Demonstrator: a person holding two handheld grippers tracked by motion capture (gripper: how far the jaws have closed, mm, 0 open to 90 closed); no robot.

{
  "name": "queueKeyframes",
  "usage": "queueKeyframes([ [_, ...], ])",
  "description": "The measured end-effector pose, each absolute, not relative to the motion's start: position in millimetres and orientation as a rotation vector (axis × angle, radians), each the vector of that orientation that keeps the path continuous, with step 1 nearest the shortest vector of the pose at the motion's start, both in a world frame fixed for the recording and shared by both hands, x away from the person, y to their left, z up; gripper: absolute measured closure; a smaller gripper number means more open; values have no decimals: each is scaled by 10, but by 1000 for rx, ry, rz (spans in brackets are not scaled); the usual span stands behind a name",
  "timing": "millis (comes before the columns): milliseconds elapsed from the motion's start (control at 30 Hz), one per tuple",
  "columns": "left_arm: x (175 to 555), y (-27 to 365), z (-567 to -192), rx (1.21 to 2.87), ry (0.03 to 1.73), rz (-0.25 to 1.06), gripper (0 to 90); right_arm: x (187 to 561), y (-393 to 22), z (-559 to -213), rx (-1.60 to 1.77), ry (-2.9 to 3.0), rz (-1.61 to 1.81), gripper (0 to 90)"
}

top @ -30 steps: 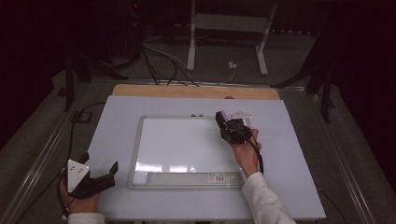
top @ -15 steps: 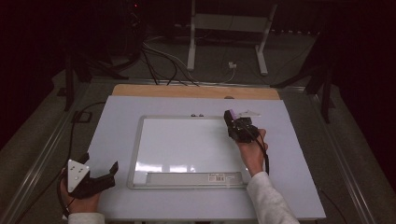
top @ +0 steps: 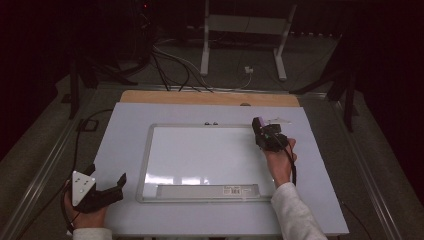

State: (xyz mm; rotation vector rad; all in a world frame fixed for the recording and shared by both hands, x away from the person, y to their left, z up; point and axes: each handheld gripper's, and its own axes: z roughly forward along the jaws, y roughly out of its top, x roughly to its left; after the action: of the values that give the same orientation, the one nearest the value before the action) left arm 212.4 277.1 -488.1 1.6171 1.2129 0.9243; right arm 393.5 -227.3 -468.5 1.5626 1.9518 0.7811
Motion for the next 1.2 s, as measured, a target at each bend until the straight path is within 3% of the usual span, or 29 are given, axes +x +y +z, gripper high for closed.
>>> queueKeyframes([
  [1200,2122,2776,-4878,1613,1212,926,5,4078,-2284,-4981,1750,1842,712,628],
])
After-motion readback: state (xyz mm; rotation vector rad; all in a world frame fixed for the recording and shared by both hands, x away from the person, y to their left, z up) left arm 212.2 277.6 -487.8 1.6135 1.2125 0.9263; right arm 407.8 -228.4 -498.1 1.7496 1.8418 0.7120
